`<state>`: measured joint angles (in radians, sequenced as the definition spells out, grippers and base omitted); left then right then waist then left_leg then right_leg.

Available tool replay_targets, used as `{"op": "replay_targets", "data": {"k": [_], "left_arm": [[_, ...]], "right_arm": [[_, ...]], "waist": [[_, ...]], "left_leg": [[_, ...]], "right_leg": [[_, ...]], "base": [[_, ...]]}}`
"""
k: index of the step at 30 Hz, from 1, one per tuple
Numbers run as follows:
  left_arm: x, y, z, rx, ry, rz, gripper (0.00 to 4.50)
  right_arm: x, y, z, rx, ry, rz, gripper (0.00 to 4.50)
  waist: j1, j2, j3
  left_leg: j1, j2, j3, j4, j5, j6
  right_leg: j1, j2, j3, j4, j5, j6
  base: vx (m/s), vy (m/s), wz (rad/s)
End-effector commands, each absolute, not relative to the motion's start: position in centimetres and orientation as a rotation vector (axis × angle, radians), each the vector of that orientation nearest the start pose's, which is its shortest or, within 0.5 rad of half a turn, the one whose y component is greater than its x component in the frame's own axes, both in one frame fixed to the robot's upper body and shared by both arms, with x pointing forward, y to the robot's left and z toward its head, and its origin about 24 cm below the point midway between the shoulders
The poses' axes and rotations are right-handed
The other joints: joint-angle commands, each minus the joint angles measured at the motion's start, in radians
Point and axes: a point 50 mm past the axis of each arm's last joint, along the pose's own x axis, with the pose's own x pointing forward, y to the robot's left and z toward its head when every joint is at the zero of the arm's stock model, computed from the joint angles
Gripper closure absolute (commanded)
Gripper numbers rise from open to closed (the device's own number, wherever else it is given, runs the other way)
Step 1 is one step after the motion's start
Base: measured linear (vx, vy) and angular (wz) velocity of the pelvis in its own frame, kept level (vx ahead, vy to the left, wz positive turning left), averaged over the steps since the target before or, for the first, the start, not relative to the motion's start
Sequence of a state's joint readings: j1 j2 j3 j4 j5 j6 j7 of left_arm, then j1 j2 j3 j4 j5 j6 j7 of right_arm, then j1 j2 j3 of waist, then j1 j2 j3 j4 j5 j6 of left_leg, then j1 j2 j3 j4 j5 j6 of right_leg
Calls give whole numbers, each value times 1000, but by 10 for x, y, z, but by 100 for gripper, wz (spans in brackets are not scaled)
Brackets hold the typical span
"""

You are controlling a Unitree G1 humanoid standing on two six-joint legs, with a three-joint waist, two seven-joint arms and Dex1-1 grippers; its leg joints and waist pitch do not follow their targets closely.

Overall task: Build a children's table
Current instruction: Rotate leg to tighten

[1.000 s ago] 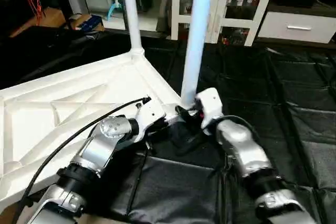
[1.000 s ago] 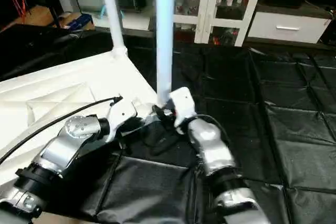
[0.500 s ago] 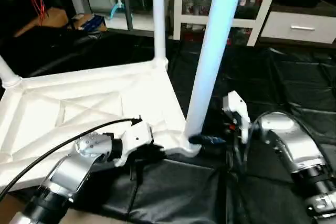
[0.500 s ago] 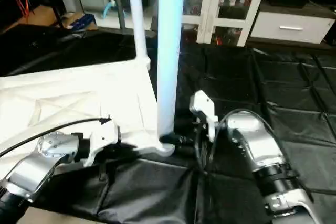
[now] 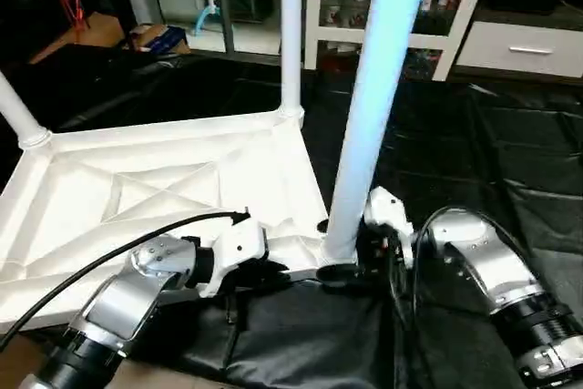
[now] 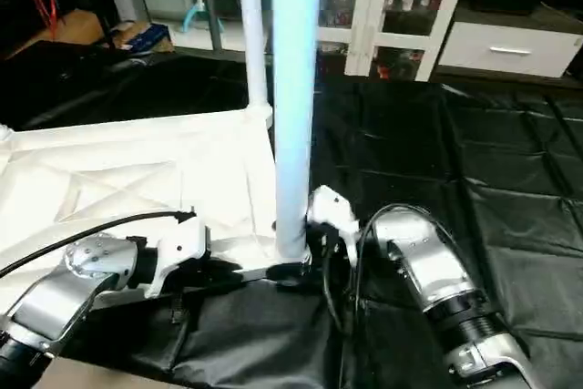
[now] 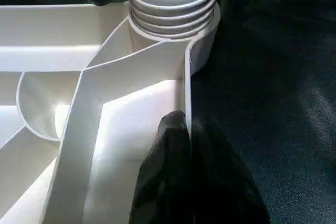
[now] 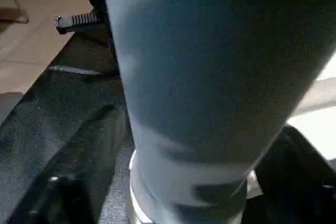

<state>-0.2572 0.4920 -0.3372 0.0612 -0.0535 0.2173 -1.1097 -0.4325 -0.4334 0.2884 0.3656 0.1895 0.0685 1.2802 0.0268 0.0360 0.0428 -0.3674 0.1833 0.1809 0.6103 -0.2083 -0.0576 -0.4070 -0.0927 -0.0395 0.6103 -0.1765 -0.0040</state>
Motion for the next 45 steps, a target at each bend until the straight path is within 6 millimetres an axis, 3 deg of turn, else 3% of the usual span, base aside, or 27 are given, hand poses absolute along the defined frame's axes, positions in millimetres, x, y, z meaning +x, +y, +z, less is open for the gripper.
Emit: {"op": "replay_targets", "data": {"k": [1, 4, 7, 14, 19, 22, 23, 24, 26, 28, 31, 32, 34, 39, 40, 42, 45], "left_arm": [[255, 125, 57, 400, 325, -1389, 450], [254, 125, 56, 400, 330, -1392, 450], [254, 126, 55, 398, 335, -1393, 450], [253, 126, 55, 398, 343, -1392, 450], [263, 126, 52, 437, 339, -1309, 450], [278, 124, 45, 498, 350, -1187, 450], [286, 123, 44, 516, 344, -1123, 450], [287, 123, 44, 516, 344, -1117, 450], [310, 114, 43, 520, 326, -962, 450], [319, 110, 44, 511, 324, -898, 450], [332, 104, 46, 492, 317, -803, 450], [337, 101, 47, 489, 308, -782, 450], [339, 99, 47, 487, 305, -780, 450], [340, 97, 47, 485, 294, -785, 450], [339, 99, 47, 484, 292, -792, 450], [336, 103, 47, 490, 282, -807, 450], [330, 106, 51, 489, 258, -873, 450]], "right_arm": [[288, -137, 59, -288, 286, 1462, 129], [289, -139, 60, -285, 282, 1457, 134], [288, -141, 60, -277, 287, 1462, 174], [286, -140, 56, -256, 290, 1456, 189], [297, -132, 43, -264, 307, 1250, 189], [306, -124, 33, -262, 341, 1064, 190], [309, -119, 30, -247, 352, 1004, 190], [310, -119, 30, -246, 353, 996, 190], [322, -102, 25, -197, 374, 778, 190], [328, -94, 24, -162, 375, 677, 190], [336, -81, 24, -95, 371, 580, 191], [340, -74, 26, -79, 355, 527, 191], [341, -72, 26, -76, 350, 511, 191], [341, -58, 37, -11, 282, 604, 191], [339, -56, 46, 48, 232, 691, 135], [337, -59, 56, 53, 168, 777, 121], [338, -69, 65, 62, 155, 841, 101]], "waist": [[-5, -4, -58], [-4, -3, -58], [-4, -3, -59], [-3, -1, -59], [-10, -1, -56], [-23, -2, -48], [-31, -3, -51], [-29, -1, -52], [-36, -1, -50], [-38, -1, -55], [-37, 0, -54], [-39, -2, -57], [-36, 2, -58], [-30, -1, -60], [-28, 2, -61], [-22, -1, -62], [-30, 2, -63]], "left_leg": [[7, 39, -9, -80, -212, 65], [7, 39, -9, -80, -212, 63], [8, 39, -9, -80, -210, 65], [8, 39, -9, -79, -202, 71], [8, 37, -10, -83, -240, 40], [12, 33, -13, -90, -304, 3], [14, 32, -15, -88, -328, -9], [15, 31, -18, -88, -329, -13], [13, 31, -15, -89, -340, -14], [15, 24, -21, -89, -332, -39], [16, 27, -18, -88, -340, -25], [11, 25, -21, -89, -336, -22], [13, 26, -21, -88, -333, -21], [4, 29, -18, -88, -276, 9], [4, 29, -17, -87, -265, 16], [4, 32, -16, -85, -244, 35], [-10, 31, -21, -86, -199, 58]], "right_leg": [[45, -35, 30, -68, -179, -257], [46, -35, 29, -68, -179, -256], [46, -34, 29, -67, -172, -258], [47, -34, 28, -65, -152, -265], [44, -33, 28, -72, -221, -244], [38, -32, 27, -84, -330, -209], [38, -34, 28, -86, -370, -193], [38, -36, 27, -87, -375, -188], [30, -34, 31, -92, -384, -179], [33, -36, 28, -90, -396, -169], [27, -36, 29, -94, -366, -176], [34, -37, 27, -90, -359, -179], [32, -40, 27, -91, -350, -184], [41, -40, 28, -83, -255, -203], [43, -40, 29, -81, -234, -209], [47, -40, 28, -78, -189, -219], [58, -41, 23, -68, -146, -229]], "base": [[0, 0, 0], [0, 0, 0], [0, 0, 0], [0, 0, 0], [0, 0, 0], [0, 0, 0], [0, 0, 0], [0, 0, 0], [0, 0, 0], [0, 0, 0], [0, 0, 0], [0, 0, 0], [0, 0, 0], [0, 0, 0], [0, 0, 0], [0, 0, 0], [0, 0, 0]]}}
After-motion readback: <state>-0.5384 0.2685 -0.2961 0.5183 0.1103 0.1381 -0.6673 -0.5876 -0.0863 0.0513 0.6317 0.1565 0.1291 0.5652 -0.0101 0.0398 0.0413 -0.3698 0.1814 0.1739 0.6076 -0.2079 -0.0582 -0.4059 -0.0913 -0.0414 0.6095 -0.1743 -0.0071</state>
